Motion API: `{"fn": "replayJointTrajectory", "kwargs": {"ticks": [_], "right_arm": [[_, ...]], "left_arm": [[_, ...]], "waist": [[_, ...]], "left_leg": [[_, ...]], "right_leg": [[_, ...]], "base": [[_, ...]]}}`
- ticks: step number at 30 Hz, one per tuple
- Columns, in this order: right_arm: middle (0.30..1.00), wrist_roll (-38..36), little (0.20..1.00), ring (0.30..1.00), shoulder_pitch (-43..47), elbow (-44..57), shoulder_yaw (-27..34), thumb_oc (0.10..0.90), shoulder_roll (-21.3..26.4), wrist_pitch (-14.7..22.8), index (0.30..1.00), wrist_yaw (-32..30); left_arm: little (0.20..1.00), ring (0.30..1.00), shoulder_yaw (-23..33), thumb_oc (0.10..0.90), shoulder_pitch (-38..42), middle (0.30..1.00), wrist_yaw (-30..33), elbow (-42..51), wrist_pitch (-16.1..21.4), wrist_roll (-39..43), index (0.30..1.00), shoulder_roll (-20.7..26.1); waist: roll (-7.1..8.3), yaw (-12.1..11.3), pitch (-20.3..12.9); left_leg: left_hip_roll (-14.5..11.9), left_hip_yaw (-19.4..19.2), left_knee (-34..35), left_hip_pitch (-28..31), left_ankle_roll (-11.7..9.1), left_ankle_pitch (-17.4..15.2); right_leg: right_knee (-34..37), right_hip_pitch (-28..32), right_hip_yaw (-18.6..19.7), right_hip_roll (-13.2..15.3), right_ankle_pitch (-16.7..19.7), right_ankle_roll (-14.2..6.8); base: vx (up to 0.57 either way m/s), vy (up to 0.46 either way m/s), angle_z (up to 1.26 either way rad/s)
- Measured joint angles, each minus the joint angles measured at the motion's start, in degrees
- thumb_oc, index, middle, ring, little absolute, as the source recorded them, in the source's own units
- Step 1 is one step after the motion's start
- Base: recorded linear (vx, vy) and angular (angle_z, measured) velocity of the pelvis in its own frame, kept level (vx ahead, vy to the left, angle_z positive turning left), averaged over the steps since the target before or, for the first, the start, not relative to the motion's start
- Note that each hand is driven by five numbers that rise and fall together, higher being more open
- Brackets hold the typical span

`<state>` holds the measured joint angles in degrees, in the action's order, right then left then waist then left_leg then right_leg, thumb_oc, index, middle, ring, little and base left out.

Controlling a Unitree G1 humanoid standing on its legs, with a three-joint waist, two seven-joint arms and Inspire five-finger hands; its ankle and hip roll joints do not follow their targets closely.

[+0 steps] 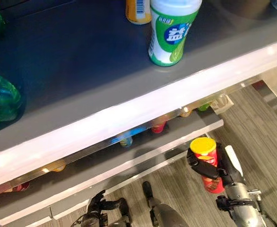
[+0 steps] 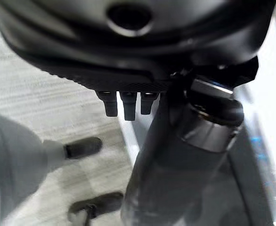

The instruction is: Put the goods on the table back onto the shelves and tidy them up.

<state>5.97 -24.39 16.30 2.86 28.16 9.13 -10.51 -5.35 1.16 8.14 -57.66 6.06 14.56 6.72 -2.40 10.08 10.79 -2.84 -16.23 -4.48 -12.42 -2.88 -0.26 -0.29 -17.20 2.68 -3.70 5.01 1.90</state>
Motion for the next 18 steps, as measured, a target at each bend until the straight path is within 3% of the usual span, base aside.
{"fn": "replayJointTrajectory", "kwargs": {"ticks": [1, 2, 3, 6, 7, 8, 10, 13, 15, 16, 17, 18], "right_arm": [[0.300, -0.01, 0.300, 0.300, 0.20, 0.10, 0.71, 0.400, 0.63, 0.11, 0.300, -0.21], [0.300, 0.20, 0.300, 0.300, 0.44, 0.61, 2.80, 0.400, 1.77, 0.33, 0.300, -0.70], [0.300, 0.37, 0.300, 0.300, 0.61, 1.02, 3.88, 0.400, 1.99, 0.33, 0.300, -1.40], [0.300, 0.81, 0.300, 0.300, 0.36, 1.51, 4.81, 0.400, 2.88, 0.31, 0.300, -2.79], [0.300, 1.05, 0.300, 0.300, 0.20, 2.06, 4.78, 0.400, 2.82, 0.31, 0.300, -3.03], [0.300, 1.54, 0.300, 0.300, 0.50, 2.63, 4.11, 0.400, 2.74, 0.33, 0.300, -3.44], [0.300, 1.84, 0.300, 0.300, 0.72, 2.75, 4.51, 0.400, 2.82, 0.49, 0.300, -3.73], [0.300, 2.74, 0.300, 0.300, 2.03, 2.93, 4.45, 0.400, 2.78, 1.10, 0.300, -4.34], [0.300, 3.53, 0.300, 0.300, 3.41, 2.95, 4.86, 0.400, 3.17, 1.19, 0.300, -5.02], [0.300, 4.37, 0.300, 0.300, 4.73, 2.94, 4.84, 0.400, 3.26, 1.44, 0.300, -5.13], [0.300, 5.04, 0.300, 0.300, 6.40, 2.90, 4.81, 0.400, 3.16, 1.54, 0.300, -5.15], [0.300, 5.42, 0.300, 0.300, 7.81, 2.85, 4.48, 0.400, -0.40, 1.72, 0.300, -6.07]], "left_arm": [[0.900, 0.900, -0.80, 0.800, 0.61, 0.900, 0.02, 0.10, 0.24, -0.03, 0.900, 0.00], [0.900, 0.900, -1.56, 0.800, 1.91, 0.900, -0.10, -0.06, 0.32, -0.11, 0.900, -0.46], [0.900, 0.900, -0.83, 0.800, 1.41, 0.900, -0.06, -0.24, -0.13, -0.20, 0.900, -0.92], [0.900, 0.900, -0.64, 0.800, 1.54, 0.900, -0.05, -0.33, -0.15, -1.48, 0.900, -0.77], [0.900, 0.900, -0.67, 0.800, 1.80, 0.900, -0.03, -0.28, -0.14, -2.50, 0.900, -0.73], [0.900, 0.900, -1.39, 0.800, 2.26, 0.900, 0.03, 0.12, -0.07, -4.16, 0.900, -0.52], [0.900, 0.900, -2.27, 0.800, 4.16, 0.900, 0.07, 0.43, -0.09, -5.25, 0.900, -1.32], [0.900, 0.900, -4.91, 0.800, 4.74, 0.900, 0.47, 5.15, 0.30, -5.86, 0.900, -1.13], [0.900, 0.900, -6.35, 0.800, 5.22, 0.900, 0.49, 6.60, 1.31, -6.50, 0.900, -1.28], [0.900, 0.900, -6.32, 0.800, 5.20, 0.900, 0.49, 6.69, 1.61, -6.92, 0.900, -1.15], [0.900, 0.900, -5.83, 0.800, 5.09, 0.900, 0.50, 6.43, 1.59, -6.92, 0.900, -0.81], [0.900, 0.900, -5.44, 0.800, 6.06, 0.900, 0.53, 6.30, 1.37, -6.76, 0.900, 0.90]], "waist": [[-0.18, 0.46, 0.32], [-0.42, 0.51, 1.48], [-0.98, 1.63, 1.63], [-1.09, 3.28, 2.48], [-1.26, 3.93, 2.48], [-1.70, 4.77, 2.59], [-2.77, 4.81, 4.02], [-4.91, 5.11, 5.24], [-6.73, 5.14, 6.15], [-7.32, 4.43, 6.41], [-7.76, 3.91, 6.63], [-5.22, 4.40, 7.47]], "left_leg": [[-0.40, -0.43, -3.61, -2.15, -0.87, -0.43], [-1.77, -3.59, -9.44, -4.17, -1.98, -2.16], [-6.13, -9.79, -14.88, -4.58, -2.95, -5.66], [-9.53, -8.52, -16.37, -3.19, -3.80, -5.98], [-12.17, -8.34, -15.79, -1.87, -4.73, -5.43], [-15.63, -7.52, -13.46, 0.28, -8.08, -3.27], [-16.66, -6.14, -8.50, 3.38, -10.29, -1.96], [-15.09, -5.37, -0.42, 3.82, -11.17, -1.40], [-11.25, -6.62, 6.81, 4.19, -10.48, -1.34], [-7.94, -6.83, 8.17, 3.77, -9.02, -1.42], [-5.17, -8.16, 9.07, 3.29, -4.71, -2.00], [-2.02, -8.58, 9.43, 2.03, -3.79, -0.31]], "right_leg": [[0.02, 0.09, -0.73, 0.51, -0.24, 0.92], [0.70, 0.53, -1.02, 1.39, -0.15, 0.85], [1.22, 0.91, -1.54, 1.37, 0.34, 1.67], [1.45, 0.43, -1.72, 2.00, 0.74, 2.25], [1.43, -0.26, -2.15, 2.35, 0.74, 2.25], [1.02, -1.74, -2.87, 2.68, 0.75, 2.21], [0.62, -2.35, -3.78, 4.09, 0.83, 1.54], [0.63, -5.08, -5.51, 6.38, 1.96, -0.86], [2.33, -6.68, -5.39, 8.14, 4.03, -3.72], [3.14, -8.28, -4.09, 8.86, 5.62, -5.22], [3.50, -10.25, -2.54, 9.06, 7.04, -6.71], [3.51, -12.21, -1.06, 12.32, 8.78, -7.43]], "base": [[0.05, 0.138, 0.41], [0.03, 0.148, 0.26], [0.00, 0.203, 0.05], [-0.10, 0.180, -0.03], [-0.14, 0.302, 0.22], [-0.15, 0.359, 0.32], [-0.13, 0.359, 0.34], [-0.11, 0.461, 0.37], [-0.14, 0.452, 0.11], [-0.15, 0.309, -0.56], [-0.16, 0.272, -0.58], [-0.18, 0.185, -0.28]]}}
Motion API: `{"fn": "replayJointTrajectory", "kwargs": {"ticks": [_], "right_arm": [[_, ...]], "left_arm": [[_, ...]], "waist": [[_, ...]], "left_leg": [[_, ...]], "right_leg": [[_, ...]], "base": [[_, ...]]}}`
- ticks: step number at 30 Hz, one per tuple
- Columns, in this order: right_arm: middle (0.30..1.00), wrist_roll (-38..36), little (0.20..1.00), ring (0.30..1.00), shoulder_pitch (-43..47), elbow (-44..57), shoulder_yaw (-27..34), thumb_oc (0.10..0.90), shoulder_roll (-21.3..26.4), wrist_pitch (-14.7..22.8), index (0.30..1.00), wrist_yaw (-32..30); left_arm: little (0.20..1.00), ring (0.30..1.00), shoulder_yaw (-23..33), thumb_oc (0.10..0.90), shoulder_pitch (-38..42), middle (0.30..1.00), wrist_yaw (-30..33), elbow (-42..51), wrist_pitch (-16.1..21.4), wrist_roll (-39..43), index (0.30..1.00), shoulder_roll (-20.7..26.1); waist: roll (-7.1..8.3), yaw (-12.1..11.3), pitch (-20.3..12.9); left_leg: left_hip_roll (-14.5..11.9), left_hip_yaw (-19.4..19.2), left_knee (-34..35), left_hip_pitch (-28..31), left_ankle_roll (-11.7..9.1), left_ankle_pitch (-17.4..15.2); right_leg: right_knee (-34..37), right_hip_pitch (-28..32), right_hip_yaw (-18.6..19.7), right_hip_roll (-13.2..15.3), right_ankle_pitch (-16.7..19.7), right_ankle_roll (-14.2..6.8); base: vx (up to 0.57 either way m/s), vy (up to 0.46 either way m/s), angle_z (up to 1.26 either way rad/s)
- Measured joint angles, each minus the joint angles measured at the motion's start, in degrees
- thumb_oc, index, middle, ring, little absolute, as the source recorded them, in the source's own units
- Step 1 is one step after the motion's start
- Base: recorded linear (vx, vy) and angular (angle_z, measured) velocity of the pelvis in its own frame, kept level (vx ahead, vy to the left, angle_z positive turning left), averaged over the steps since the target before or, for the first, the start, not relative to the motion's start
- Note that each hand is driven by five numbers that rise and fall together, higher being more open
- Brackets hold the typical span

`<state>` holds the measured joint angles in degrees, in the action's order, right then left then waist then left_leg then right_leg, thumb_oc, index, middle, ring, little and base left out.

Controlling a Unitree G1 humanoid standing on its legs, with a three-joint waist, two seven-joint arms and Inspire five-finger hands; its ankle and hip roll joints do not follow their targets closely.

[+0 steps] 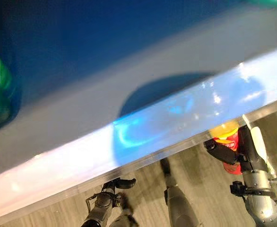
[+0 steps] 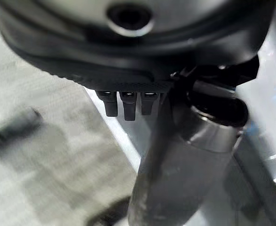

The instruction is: Put the goods on the table back onto the shelves and tidy them up.

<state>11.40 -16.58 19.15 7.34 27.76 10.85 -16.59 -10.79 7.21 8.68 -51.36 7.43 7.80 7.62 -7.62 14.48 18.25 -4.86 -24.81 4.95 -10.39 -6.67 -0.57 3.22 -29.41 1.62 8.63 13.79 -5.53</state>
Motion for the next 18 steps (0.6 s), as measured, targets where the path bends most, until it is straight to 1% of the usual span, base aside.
{"fn": "replayJointTrajectory", "kwargs": {"ticks": [1, 2, 3, 4, 5, 6, 7, 8, 9, 10, 11, 12, 13, 14, 15, 16, 18], "right_arm": [[0.300, 0.02, 0.300, 0.300, 0.26, 0.11, -0.20, 0.400, -2.56, 0.22, 0.300, -1.19], [0.300, -0.01, 0.300, 0.300, 0.31, -0.29, -0.59, 0.400, -4.54, 0.16, 0.300, -1.83], [0.300, -0.02, 0.300, 0.300, 0.25, -1.03, -1.95, 0.400, -5.75, -0.42, 0.300, -2.24], [0.300, -0.02, 0.300, 0.300, -0.12, -1.18, -3.32, 0.400, -5.97, -0.76, 0.300, -2.37], [0.300, 0.00, 0.300, 0.300, -0.99, -1.17, -4.26, 0.400, -5.96, -0.75, 0.300, -2.40], [0.300, 0.00, 0.300, 0.300, -1.84, -1.13, -4.88, 0.400, -6.04, -0.66, 0.300, -2.50], [0.300, -0.01, 0.300, 0.300, -3.64, -1.18, -6.37, 0.400, -6.11, -0.64, 0.300, -2.72], [0.300, -0.01, 0.300, 0.300, -3.52, -1.81, -6.66, 0.400, -5.66, -0.64, 0.300, -2.73], [0.300, -0.08, 0.300, 0.300, -3.11, -2.78, -6.43, 0.400, -5.52, -0.67, 0.300, -3.16], [0.300, -0.29, 0.300, 0.300, -2.94, -3.68, -6.33, 0.400, -5.59, -1.19, 0.300, -3.33], [0.300, -0.40, 0.300, 0.300, -3.45, -4.88, -6.25, 0.400, -5.92, -1.76, 0.300, -3.18], [0.300, -0.40, 0.300, 0.300, -4.06, -5.10, -6.41, 0.400, -5.95, -1.15, 0.300, -2.81], [0.300, -0.39, 0.300, 0.300, -2.90, -4.77, -6.40, 0.400, -5.49, -0.49, 0.300, -2.80], [0.300, -0.36, 0.300, 0.300, -1.92, -4.61, -6.32, 0.400, -5.31, 0.02, 0.300, -2.90], [0.300, -0.34, 0.300, 0.300, -0.82, -4.64, -6.36, 0.400, -5.27, 0.01, 0.300, -2.73], [0.300, -0.22, 0.300, 0.300, -0.53, -4.36, -6.02, 0.400, -5.26, 0.01, 0.300, -2.48], [0.300, -0.18, 0.300, 0.300, -0.81, -4.21, -5.74, 0.400, -5.07, 0.01, 0.300, -2.32]], "left_arm": [[0.900, 0.900, 0.65, 0.800, 0.06, 0.900, 0.10, 0.22, 0.05, 0.08, 0.900, 1.38], [0.900, 0.900, 1.72, 0.800, 0.47, 0.900, 0.17, 0.33, 0.08, 1.10, 0.900, 2.47], [0.900, 0.900, 3.85, 0.800, 0.60, 0.900, 0.86, -0.37, -0.39, 2.82, 0.900, 3.47], [0.900, 0.900, 5.34, 0.800, 0.48, 0.900, 1.25, -1.33, -0.41, 4.05, 0.900, 4.28], [0.900, 0.900, 6.05, 0.800, 0.12, 0.900, 1.69, -2.32, -0.41, 4.63, 0.900, 5.00], [0.900, 0.900, 6.05, 0.800, -0.37, 0.900, 2.20, -2.89, -0.36, 4.66, 0.900, 5.97], [0.900, 0.900, 6.17, 0.800, -1.39, 0.900, 2.23, -4.52, -0.32, 4.34, 0.900, 8.58], [0.900, 0.900, 6.48, 0.800, -2.44, 0.900, 2.37, -5.08, -0.34, 4.05, 0.900, 8.83], [0.900, 0.900, 6.88, 0.800, -2.53, 0.900, 2.25, -6.25, -0.29, 3.19, 0.900, 8.70], [0.900, 0.900, 7.02, 0.800, -2.74, 0.900, 2.19, -6.21, -0.25, 2.88, 0.900, 8.66], [0.900, 0.900, 6.05, 0.800, -3.36, 0.900, 2.12, -5.34, -0.18, 2.79, 0.900, 9.61], [0.900, 0.900, 6.49, 0.800, -6.35, 0.900, 1.99, -5.05, -0.27, 2.79, 0.900, 10.87], [0.900, 0.900, 8.37, 0.800, -7.81, 0.900, 2.15, -7.45, -0.34, 3.17, 0.900, 10.87], [0.900, 0.900, 10.28, 0.800, -8.39, 0.900, 2.02, -9.20, -0.37, 3.49, 0.900, 9.84], [0.900, 0.900, 11.05, 0.800, -9.17, 0.900, 1.95, -9.66, -0.78, 3.95, 0.900, 8.80], [0.900, 0.900, 11.11, 0.800, -9.38, 0.900, 1.44, -10.99, -0.99, 4.33, 0.900, 7.51], [0.900, 0.900, 11.07, 0.800, -9.46, 0.900, 0.55, -12.47, -1.50, 4.53, 0.900, 5.56]], "waist": [[1.75, 0.67, 1.08], [3.41, 0.78, 1.98], [4.36, 0.23, 2.49], [4.58, -0.35, 2.62], [4.37, -0.51, 2.49], [4.24, -0.43, 2.18], [6.21, -1.38, 0.69], [4.49, -1.20, -0.54], [1.71, -1.23, -1.54], [0.02, -2.41, -2.24], [0.52, -6.25, -3.10], [4.75, -8.48, -5.72], [7.62, -9.36, -7.89], [8.57, -9.40, -8.51], [9.03, -9.54, -8.79], [9.08, -9.70, -8.85], [9.10, -9.69, -9.19]], "left_leg": [[2.24, 0.00, -1.18, -1.53, 1.57, -1.00], [3.68, -0.24, -2.75, -2.67, 2.56, -1.61], [4.03, -1.02, -5.50, -4.40, 3.99, -2.60], [3.60, -1.50, -7.02, -5.35, 4.47, -2.92], [3.49, -1.47, -7.05, -5.15, 4.83, -3.12], [3.65, -1.68, -6.99, -4.94, 5.72, -2.95], [5.14, -4.27, -5.45, -3.43, 8.19, -1.46], [3.77, -4.00, -4.35, -3.63, 8.29, -1.46], [1.42, -2.79, -3.68, -4.64, 8.56, -0.79], [-0.65, -2.19, -3.19, -4.95, 8.29, -0.02], [-2.15, -2.48, -2.23, -2.99, 7.07, 1.18], [-1.21, -2.86, -2.27, -0.93, 6.43, 1.59], [-0.55, -2.93, -2.61, -0.91, 5.39, 2.27], [-0.63, -3.04, -2.55, -0.81, 5.20, 2.38], [-0.72, -3.10, -2.49, -0.65, 5.19, 2.39], [-1.37, -3.25, -2.53, -0.40, 4.81, 2.64], [-2.00, -3.41, -2.44, -0.03, 4.71, 2.70]], "right_leg": [[0.06, -1.25, 0.20, 2.07, 1.20, -0.92], [0.92, -1.66, -0.16, 3.60, 3.68, -1.02], [2.10, -2.28, -2.08, 4.01, 8.60, -0.74], [2.08, -3.21, -3.08, 3.85, 12.03, 0.61], [2.10, -2.94, -2.99, 3.66, 13.40, 2.19], [2.73, -2.05, -2.51, 3.65, 13.74, 2.57], [2.73, -1.28, 3.92, 4.73, 14.27, 3.19], [2.48, -0.82, 5.63, 4.24, 13.90, 2.86], [-2.52, -0.84, 7.19, 1.88, 7.06, -1.44], [-7.79, -1.01, 6.88, -0.23, 1.26, -2.16], [-11.52, 0.63, 3.09, -1.43, -2.90, -2.44], [-7.01, 7.84, 2.77, 0.42, -2.69, -2.63], [-0.03, 11.38, 3.45, 1.47, -2.07, -2.74], [2.11, 12.44, 3.42, 1.41, -2.08, -2.75], [2.11, 12.16, 3.25, 0.84, -2.39, -3.14], [2.10, 12.10, 3.35, 0.22, -2.39, -3.14], [2.09, 12.07, 3.45, -0.54, -2.38, -3.14]], "base": [[-0.20, 0.170, 0.12], [-0.14, 0.098, 0.02], [-0.13, 0.113, -0.16], [-0.15, 0.154, -0.21], [-0.15, 0.158, -0.05], [-0.22, 0.150, 0.12], [-0.14, 0.065, 0.26], [-0.13, 0.058, 0.38], [-0.01, 0.013, 0.37], [0.02, -0.088, -0.11], [-0.01, -0.106, -0.29], [0.03, -0.133, -0.34], [0.04, -0.057, -0.02], [0.06, -0.046, -0.17], [0.03, -0.028, -0.27], [0.01, -0.019, -0.30], [0.00, -0.008, -0.24]]}}
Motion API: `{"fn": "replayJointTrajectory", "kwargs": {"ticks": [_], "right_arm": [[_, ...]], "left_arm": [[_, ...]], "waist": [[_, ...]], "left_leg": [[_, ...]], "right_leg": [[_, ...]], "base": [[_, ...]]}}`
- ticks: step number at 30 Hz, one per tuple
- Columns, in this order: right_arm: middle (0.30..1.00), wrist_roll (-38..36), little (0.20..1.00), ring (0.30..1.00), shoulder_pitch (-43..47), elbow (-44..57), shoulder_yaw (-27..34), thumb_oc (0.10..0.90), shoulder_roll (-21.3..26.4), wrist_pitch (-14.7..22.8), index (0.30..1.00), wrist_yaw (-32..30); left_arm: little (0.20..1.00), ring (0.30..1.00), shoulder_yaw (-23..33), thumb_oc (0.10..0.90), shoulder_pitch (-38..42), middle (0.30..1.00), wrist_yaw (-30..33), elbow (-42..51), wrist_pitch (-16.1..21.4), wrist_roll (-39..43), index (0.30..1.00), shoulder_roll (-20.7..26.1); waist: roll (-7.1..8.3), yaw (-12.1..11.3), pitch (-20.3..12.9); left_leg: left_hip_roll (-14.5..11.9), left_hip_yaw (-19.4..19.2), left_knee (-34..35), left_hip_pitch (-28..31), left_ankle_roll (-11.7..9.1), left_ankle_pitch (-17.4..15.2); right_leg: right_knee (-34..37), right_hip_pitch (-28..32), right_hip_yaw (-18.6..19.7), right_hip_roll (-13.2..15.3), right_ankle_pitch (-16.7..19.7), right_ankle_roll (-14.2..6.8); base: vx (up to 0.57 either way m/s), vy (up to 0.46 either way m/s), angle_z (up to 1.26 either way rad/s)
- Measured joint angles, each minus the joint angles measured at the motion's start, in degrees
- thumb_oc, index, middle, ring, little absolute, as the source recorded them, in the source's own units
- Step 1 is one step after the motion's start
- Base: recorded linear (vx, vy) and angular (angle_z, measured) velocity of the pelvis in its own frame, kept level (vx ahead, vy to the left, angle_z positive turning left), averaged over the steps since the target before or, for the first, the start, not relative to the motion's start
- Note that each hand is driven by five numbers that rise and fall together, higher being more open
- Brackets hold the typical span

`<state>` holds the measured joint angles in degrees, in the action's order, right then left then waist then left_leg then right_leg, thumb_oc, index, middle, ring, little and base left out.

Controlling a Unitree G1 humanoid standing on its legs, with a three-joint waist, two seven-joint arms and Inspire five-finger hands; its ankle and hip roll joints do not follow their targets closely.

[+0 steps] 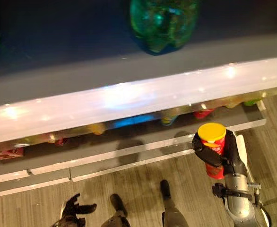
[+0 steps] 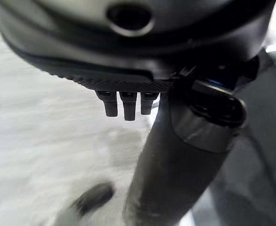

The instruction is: Put the goods on the table back onto the shelves and tidy them up.

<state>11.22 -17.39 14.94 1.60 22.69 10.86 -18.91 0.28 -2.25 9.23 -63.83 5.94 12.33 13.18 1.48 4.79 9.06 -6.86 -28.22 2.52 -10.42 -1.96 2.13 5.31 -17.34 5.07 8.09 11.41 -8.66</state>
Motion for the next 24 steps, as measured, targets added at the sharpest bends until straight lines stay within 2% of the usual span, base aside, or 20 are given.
{"fn": "replayJointTrajectory", "kwargs": {"ticks": [2, 4, 8, 10, 11, 12, 14, 15, 16, 17, 18, 19, 20, 21, 22, 23, 24], "right_arm": [[0.300, -0.01, 0.300, 0.300, -0.95, 0.02, 0.06, 0.400, 0.22, -0.01, 0.300, 0.08], [0.300, -0.12, 0.300, 0.300, -2.43, 0.03, -0.30, 0.400, 0.18, -0.03, 0.300, 1.35], [0.300, -0.51, 0.300, 0.300, -8.07, 0.23, -1.59, 0.400, -0.03, -0.04, 0.300, 3.90], [0.300, -0.85, 0.300, 0.300, -9.61, 0.24, -2.30, 0.400, -0.61, -0.03, 0.300, 4.90], [0.300, -0.85, 0.300, 0.300, -10.20, 0.36, -2.31, 0.400, -0.79, -0.03, 0.300, 5.03], [0.300, -0.86, 0.300, 0.300, -10.29, 0.48, -2.37, 0.400, -0.98, -0.03, 0.300, 5.03], [0.300, -0.92, 0.300, 0.300, -10.77, 1.45, -2.45, 0.400, -1.12, -0.02, 0.300, 5.00], [0.300, -1.15, 0.300, 0.300, -10.81, 1.88, -2.91, 0.400, -1.52, 0.22, 0.300, 4.64], [0.300, -1.37, 0.300, 0.300, -10.83, 1.88, -3.51, 0.400, -1.66, 0.22, 0.300, 4.45], [0.300, -1.61, 0.300, 0.300, -10.79, 1.71, -4.18, 0.400, -1.79, 0.22, 0.300, 4.28], [0.300, -1.96, 0.300, 0.300, -10.54, 1.33, -4.69, 0.400, -1.66, 0.17, 0.300, 4.31], [0.300, -2.26, 0.300, 0.300, -9.37, 1.05, -5.20, 0.400, -0.95, -0.24, 0.300, 4.52], [0.300, -2.60, 0.300, 0.300, -8.48, 1.39, -5.41, 0.400, -0.21, -0.22, 0.300, 4.52], [0.300, -2.62, 0.300, 0.300, -7.42, 1.44, -6.38, 0.400, 0.90, -0.21, 0.300, 4.88], [0.300, -2.62, 0.300, 0.300, -5.79, 1.45, -8.04, 0.400, 1.42, -0.15, 0.300, 5.22], [0.300, -2.69, 0.300, 0.300, -4.60, 1.65, -9.24, 0.400, 0.18, 0.17, 0.300, 5.53], [0.300, -2.83, 0.300, 0.300, -3.49, 2.30, -9.68, 0.400, -1.18, 0.99, 0.300, 5.53]], "left_arm": [[0.900, 0.900, -0.30, 0.800, 0.13, 0.900, -0.93, -0.56, -0.28, -0.03, 0.900, -2.07], [0.900, 0.900, -1.35, 0.800, 1.14, 0.900, -1.23, 1.05, -0.33, -0.14, 0.900, -2.56], [0.900, 0.900, -4.82, 0.800, 2.74, 0.900, -1.17, 2.05, 0.02, -3.03, 0.900, -1.69], [0.900, 0.900, -5.26, 0.800, 2.94, 0.900, -1.22, 1.99, 0.03, -4.59, 0.900, -1.38], [0.900, 0.900, -5.44, 0.800, 3.15, 0.900, -1.24, 2.01, 0.03, -5.26, 0.900, -1.31], [0.900, 0.900, -6.59, 0.800, 3.17, 0.900, -1.24, 1.92, -0.01, -5.79, 0.900, -0.84], [0.900, 0.900, -7.73, 0.800, 2.47, 0.900, -2.13, 1.95, 0.02, -7.00, 0.900, 0.19], [0.900, 0.900, -8.02, 0.800, 2.10, 0.900, -2.58, 1.84, 0.02, -7.89, 0.900, 1.01], [0.900, 0.900, -7.97, 0.800, 2.00, 0.900, -2.59, 1.84, 0.03, -7.96, 0.900, 1.49], [0.900, 0.900, -7.63, 0.800, 1.93, 0.900, -2.58, 1.85, 0.01, -7.94, 0.900, 1.75], [0.900, 0.900, -6.72, 0.800, 1.90, 0.900, -2.50, 2.04, 0.09, -7.89, 0.900, 1.44], [0.900, 0.900, -6.06, 0.800, 2.06, 0.900, -2.21, 2.63, 0.63, -7.81, 0.900, 0.96], [0.900, 0.900, -5.73, 0.800, 2.73, 0.900, -2.16, 3.13, 0.56, -7.70, 0.900, 0.91], [0.900, 0.900, -5.72, 0.800, 2.97, 0.900, -2.15, 3.37, 0.42, -7.51, 0.900, 1.52], [0.900, 0.900, -5.78, 0.800, 2.68, 0.900, -2.11, 2.92, -0.12, -6.97, 0.900, 2.43], [0.900, 0.900, -5.72, 0.800, 2.01, 0.900, -1.94, 2.91, -0.15, -6.10, 0.900, 4.16], [0.900, 0.900, -4.94, 0.800, 1.48, 0.900, -1.34, 3.09, -0.10, -4.91, 0.900, 5.42]], "waist": [[0.34, 0.34, -1.10], [1.41, 1.45, -1.77], [2.04, 3.92, -3.40], [1.61, 5.46, -3.75], [1.45, 6.59, -3.89], [1.16, 7.24, -4.06], [1.68, 8.67, -4.42], [2.43, 9.32, -4.58], [3.18, 9.53, -4.52], [3.12, 9.95, -4.50], [2.13, 9.56, -4.61], [-0.88, 7.12, -4.72], [-3.15, 3.85, -3.88], [-3.67, 1.35, -3.57], [-3.07, -1.28, -3.48], [-0.78, -3.05, -3.52], [2.02, -4.20, -3.57]], "left_leg": [[-0.12, 0.09, 1.02, -0.18, -0.04, -0.02], [0.58, 0.06, 1.88, -0.85, -2.19, 0.49], [2.28, 0.11, 1.95, -0.69, -2.15, 0.07], [2.70, 0.34, 2.69, -0.58, -2.05, 0.01], [3.26, 0.28, 2.85, -0.54, -1.85, -0.04], [3.22, 0.13, 2.94, -0.93, -1.21, -0.45], [3.33, -2.51, 2.78, -0.82, -0.71, -0.51], [3.37, -3.97, 1.76, -1.15, 0.17, -0.37], [3.34, -4.44, 0.64, -1.58, 0.69, -0.22], [2.70, -4.40, -0.34, -2.73, 2.67, 0.36], [1.22, -4.24, 0.16, -4.00, 3.63, 1.45], [-2.79, -4.28, 1.25, -5.93, 2.88, 3.72], [-6.37, -4.18, 2.17, -6.73, 1.68, 6.66], [-8.97, -4.00, 2.04, -7.21, 1.21, 8.11], [-11.23, -3.73, 0.45, -7.57, 0.57, 8.61], [-11.69, -3.45, -2.57, -8.42, 0.59, 8.41], [-10.73, -2.24, -4.50, -9.79, 1.18, 7.15]], "right_leg": [[0.00, -1.35, 0.07, -0.44, -0.01, -0.01], [0.00, -3.19, -0.04, -0.38, -0.01, -0.01], [-0.01, -3.38, 0.18, 1.03, 0.28, 0.00], [-0.01, -3.71, 1.29, 1.13, 2.48, -2.00], [-0.03, -4.13, 1.69, 1.17, 3.70, -3.53], [-0.03, -5.95, 2.22, 0.52, 7.51, -4.40], [-0.02, -7.46, 3.13, -0.06, 10.98, -0.30], [0.13, -8.26, 3.31, -0.36, 12.56, 1.53], [0.10, -8.53, 3.51, -0.37, 12.78, 1.79], [0.50, -8.74, 3.45, -0.08, 9.42, -1.92], [-1.16, -8.75, 1.96, -1.26, 2.05, -6.10], [-9.32, -11.18, 0.49, -5.48, -1.39, -2.45], [-16.48, -11.12, -1.17, -7.59, -4.35, -1.73], [-21.57, -8.95, -1.57, -6.80, -7.87, -2.61], [-23.39, -5.03, -0.89, -4.27, -9.61, -4.48], [-18.09, 1.12, 0.67, -1.63, -8.27, -3.72], [-7.65, 7.33, 2.07, -0.63, -8.79, -2.99]], "base": [[-0.01, -0.002, -0.30], [-0.01, 0.049, -0.25], [-0.02, 0.088, -0.05], [-0.01, 0.145, -0.21], [-0.03, 0.108, -0.51], [-0.05, 0.048, -0.64], [-0.15, 0.025, -0.72], [-0.20, 0.023, -0.55], [-0.27, 0.002, -0.35], [-0.16, -0.038, -0.04], [-0.24, -0.082, -0.07], [-0.21, -0.109, -0.27], [-0.23, -0.127, -0.45], [-0.18, -0.120, -0.39], [-0.13, -0.130, -0.21], [-0.08, -0.136, 0.11], [-0.07, -0.134, 0.13]]}}
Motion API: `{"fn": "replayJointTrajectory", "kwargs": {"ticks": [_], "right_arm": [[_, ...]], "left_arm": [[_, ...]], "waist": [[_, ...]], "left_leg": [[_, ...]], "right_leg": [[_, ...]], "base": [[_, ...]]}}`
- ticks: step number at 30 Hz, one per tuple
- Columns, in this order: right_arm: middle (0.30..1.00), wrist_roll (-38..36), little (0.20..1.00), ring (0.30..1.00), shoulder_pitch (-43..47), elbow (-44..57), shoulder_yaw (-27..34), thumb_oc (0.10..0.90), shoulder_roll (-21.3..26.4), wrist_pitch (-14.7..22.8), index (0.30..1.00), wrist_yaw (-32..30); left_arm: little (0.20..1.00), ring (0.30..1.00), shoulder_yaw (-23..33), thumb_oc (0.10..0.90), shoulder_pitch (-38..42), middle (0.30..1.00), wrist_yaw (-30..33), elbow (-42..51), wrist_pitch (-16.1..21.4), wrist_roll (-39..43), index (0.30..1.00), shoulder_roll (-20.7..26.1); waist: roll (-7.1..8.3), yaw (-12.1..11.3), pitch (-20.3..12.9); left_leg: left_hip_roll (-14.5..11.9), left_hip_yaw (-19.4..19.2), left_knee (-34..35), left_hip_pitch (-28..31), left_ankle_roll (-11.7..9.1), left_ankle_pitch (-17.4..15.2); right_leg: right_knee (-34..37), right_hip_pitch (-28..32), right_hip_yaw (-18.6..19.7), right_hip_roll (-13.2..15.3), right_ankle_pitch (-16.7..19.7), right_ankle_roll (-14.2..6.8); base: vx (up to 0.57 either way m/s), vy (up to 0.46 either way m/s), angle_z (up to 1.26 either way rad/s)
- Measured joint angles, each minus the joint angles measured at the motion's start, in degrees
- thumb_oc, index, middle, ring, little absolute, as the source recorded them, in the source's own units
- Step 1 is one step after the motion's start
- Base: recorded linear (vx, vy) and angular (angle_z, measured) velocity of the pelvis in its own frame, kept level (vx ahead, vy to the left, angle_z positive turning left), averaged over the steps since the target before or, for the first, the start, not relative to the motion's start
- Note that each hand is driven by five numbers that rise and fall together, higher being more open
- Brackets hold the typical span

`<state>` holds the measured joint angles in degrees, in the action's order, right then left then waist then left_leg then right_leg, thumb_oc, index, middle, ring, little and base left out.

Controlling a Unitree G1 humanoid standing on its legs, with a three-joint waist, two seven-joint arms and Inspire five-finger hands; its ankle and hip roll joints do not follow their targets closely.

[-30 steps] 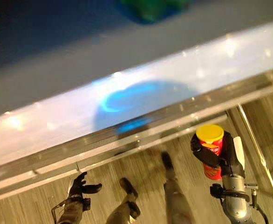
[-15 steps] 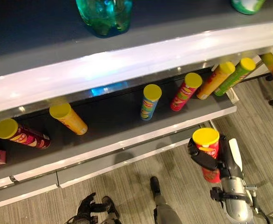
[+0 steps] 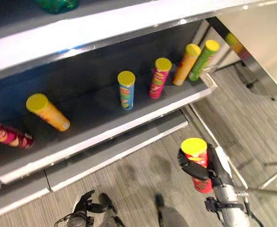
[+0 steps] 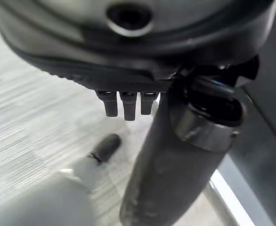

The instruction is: Put the goods on the table back onto the shelves and tidy them up.

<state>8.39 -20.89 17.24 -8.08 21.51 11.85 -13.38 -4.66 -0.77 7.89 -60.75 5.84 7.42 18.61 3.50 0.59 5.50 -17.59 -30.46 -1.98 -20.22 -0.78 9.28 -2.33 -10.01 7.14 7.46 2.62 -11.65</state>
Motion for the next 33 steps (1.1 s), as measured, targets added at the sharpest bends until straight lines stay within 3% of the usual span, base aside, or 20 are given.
{"fn": "replayJointTrajectory", "kwargs": {"ticks": [1, 2, 3, 4, 6, 9, 10, 12, 14, 15, 17, 18, 20, 26, 30, 33], "right_arm": [[0.300, -0.04, 0.300, 0.300, 2.04, 0.08, 0.01, 0.400, 0.41, 0.46, 0.300, 0.00], [0.300, -0.05, 0.300, 0.300, 3.86, -0.14, 0.00, 0.400, 0.53, 0.42, 0.300, 0.11], [0.300, -0.14, 0.300, 0.300, 4.28, -0.18, 0.22, 0.400, 0.90, 0.40, 0.300, 0.02], [0.300, -0.24, 0.300, 0.300, 3.60, -0.36, 0.92, 0.400, 1.57, 0.27, 0.300, -0.02], [0.300, -0.21, 0.300, 0.300, 2.42, -0.65, 1.95, 0.400, 2.75, -0.18, 0.300, -0.07], [0.300, -0.18, 0.300, 0.300, 0.00, -0.65, 1.25, 0.400, 4.86, -0.19, 0.300, -0.21], [0.300, -0.23, 0.300, 0.300, 0.49, -0.68, 0.40, 0.400, 4.57, 0.00, 0.300, -0.57], [0.300, -0.25, 0.300, 0.300, 3.42, -1.26, -1.80, 0.400, 4.73, -0.02, 0.300, -0.41], [0.300, -0.57, 0.300, 0.300, 4.68, -2.05, -2.15, 0.400, 4.73, -0.02, 0.300, -0.48], [0.300, -0.58, 0.300, 0.300, 4.49, -2.69, -2.02, 0.400, 4.55, -0.02, 0.300, -0.39], [0.300, -0.62, 0.300, 0.300, 5.15, -3.31, -1.65, 0.400, 3.66, -0.24, 0.300, -0.37], [0.300, -0.54, 0.300, 0.300, 5.38, -3.33, -1.20, 0.400, 3.50, -0.28, 0.300, -0.41], [0.300, -0.48, 0.300, 0.300, 4.79, -3.41, -0.92, 0.400, 2.71, -0.34, 0.300, -0.45], [0.300, 1.49, 0.300, 0.300, 6.01, -2.39, -0.49, 0.400, 2.43, -0.73, 0.300, -0.60], [0.300, 1.79, 0.300, 0.300, 5.92, -1.60, -0.35, 0.400, 1.71, -0.83, 0.300, -0.53], [0.300, 1.77, 0.300, 0.300, 5.87, -1.00, -0.14, 0.400, -0.31, -1.29, 0.300, -0.50]], "left_arm": [[0.900, 0.900, 1.61, 0.800, -0.45, 0.900, 0.39, 0.08, 0.06, 1.20, 0.900, -0.24], [0.900, 0.900, 2.94, 0.800, -1.16, 0.900, 0.22, 0.05, -0.05, 2.00, 0.900, -1.14], [0.900, 0.900, 4.10, 0.800, -1.90, 0.900, 0.25, -0.02, -0.09, 2.96, 0.900, -2.60], [0.900, 0.900, 4.93, 0.800, -2.30, 0.900, 0.26, 0.05, -0.06, 4.31, 0.900, -4.54], [0.900, 0.900, 5.54, 0.800, -2.55, 0.900, -0.62, 0.47, -0.01, 6.27, 0.900, -6.19], [0.900, 0.900, 8.14, 0.800, -2.58, 0.900, -0.60, 0.74, 0.57, 11.55, 0.900, -7.51], [0.900, 0.900, 7.94, 0.800, -2.06, 0.900, -0.34, 1.37, 0.69, 13.20, 0.900, -6.81], [0.900, 0.900, 6.96, 0.800, 0.40, 0.900, 0.60, 2.32, 0.59, 14.99, 0.900, -5.86], [0.900, 0.900, 3.70, 0.800, 1.22, 0.900, 1.28, 2.84, 0.22, 14.94, 0.900, -6.15], [0.900, 0.900, 2.54, 0.800, 1.48, 0.900, 1.20, 2.96, 0.18, 14.95, 0.900, -5.86], [0.900, 0.900, 2.40, 0.800, 2.19, 0.900, 0.35, 3.21, 0.44, 14.82, 0.900, -5.35], [0.900, 0.900, 2.91, 0.800, 2.98, 0.900, 0.28, 2.15, 0.28, 14.74, 0.900, -5.31], [0.900, 0.900, 3.87, 0.800, 2.98, 0.900, 0.38, 0.90, 0.25, 14.78, 0.900, -5.25], [0.900, 0.900, 7.17, 0.800, 1.83, 0.900, 1.47, 0.45, 0.09, 16.09, 0.900, -4.67], [0.900, 0.900, 4.15, 0.800, 2.14, 0.900, 1.56, 0.92, -0.21, 15.37, 0.900, -4.83], [0.900, 0.900, 1.91, 0.800, 1.63, 0.900, 1.24, 3.54, -0.28, 12.39, 0.900, -4.53]], "waist": [[1.09, -1.11, 0.14], [1.60, -1.95, 0.37], [1.51, -2.03, 0.38], [1.48, -1.09, 0.47], [0.86, -0.78, 0.78], [1.79, 0.32, 0.81], [3.14, 0.52, 1.09], [3.43, 0.57, 2.91], [1.93, 1.76, 4.17], [1.61, 2.29, 4.45], [2.47, 1.62, 5.10], [2.33, 1.64, 5.46], [2.14, 1.64, 5.49], [1.45, 0.23, 5.74], [1.43, 0.88, 5.47], [0.45, 2.42, 5.11]], "left_leg": [[3.50, 2.34, 1.57, -0.06, -2.09, -2.37], [4.45, 4.62, 4.12, 0.51, -2.77, -1.24], [4.30, 5.02, 4.45, 0.23, -3.10, 1.58], [4.24, 5.54, 3.85, -0.20, -3.87, 2.36], [3.62, 5.83, 2.89, -0.33, -3.76, 2.34], [3.16, 11.19, 0.30, -1.57, -4.75, 1.62], [3.22, 15.91, -2.09, -3.46, -6.90, 0.82], [2.58, 27.91, -5.41, -8.32, -7.97, 0.88], [3.27, 29.87, -5.01, -8.57, -8.67, -1.13], [3.70, 30.24, -4.44, -8.56, -8.59, -2.08], [5.95, 29.36, -4.07, -9.11, -8.29, -2.30], [8.49, 27.92, -2.99, -9.77, -6.91, -2.32], [9.75, 25.18, -2.51, -9.90, -5.81, -2.98], [10.84, 23.92, -2.31, -9.16, -3.91, -2.63], [12.81, 21.82, 0.70, -4.68, -2.46, -3.60], [13.42, 17.64, 0.80, -1.22, 0.49, -3.94]], "right_leg": [[4.31, 0.93, -0.46, 0.86, -0.26, 0.07], [6.55, 1.10, -0.72, 0.69, -0.31, 0.01], [7.61, 1.58, -1.47, 0.40, -1.09, -0.46], [7.62, 2.09, -3.00, 0.29, -2.33, 0.38], [7.62, 3.46, -4.03, -0.66, -2.54, 0.53], [7.22, 4.29, -5.28, -1.25, -3.67, 2.01], [5.91, 2.68, -4.83, -1.17, -5.94, 4.33], [3.62, -0.86, -3.76, -2.44, -5.79, 4.38], [2.65, -0.79, -4.81, -2.02, -5.79, 3.42], [2.80, -0.61, -5.41, -1.75, -5.79, 3.18], [4.21, -0.89, -5.37, 0.74, -5.16, 2.43], [5.25, -1.08, -5.51, 3.28, -4.25, 2.19], [5.27, -1.09, -6.05, 5.36, -3.90, 2.21], [5.04, -1.06, -5.22, 6.47, -0.09, 3.95], [1.53, -1.05, -4.76, 8.52, 1.94, 3.30], [-3.85, -3.91, -2.26, 9.56, 7.65, 1.89]], "base": [[-0.07, -0.120, -0.09], [-0.05, -0.070, -0.30], [-0.05, -0.052, -0.03], [-0.07, -0.056, 0.26], [-0.14, -0.109, 0.40], [-0.18, -0.118, 0.27], [-0.10, -0.059, -0.04], [-0.07, 0.044, -0.16], [-0.01, 0.134, 0.17], [0.04, 0.187, 0.31], [0.08, 0.149, 0.23], [0.11, 0.133, 0.27], [0.10, 0.102, 0.28], [0.15, 0.106, 0.04], [0.16, 0.189, -0.15], [0.11, 0.255, -0.57]]}}
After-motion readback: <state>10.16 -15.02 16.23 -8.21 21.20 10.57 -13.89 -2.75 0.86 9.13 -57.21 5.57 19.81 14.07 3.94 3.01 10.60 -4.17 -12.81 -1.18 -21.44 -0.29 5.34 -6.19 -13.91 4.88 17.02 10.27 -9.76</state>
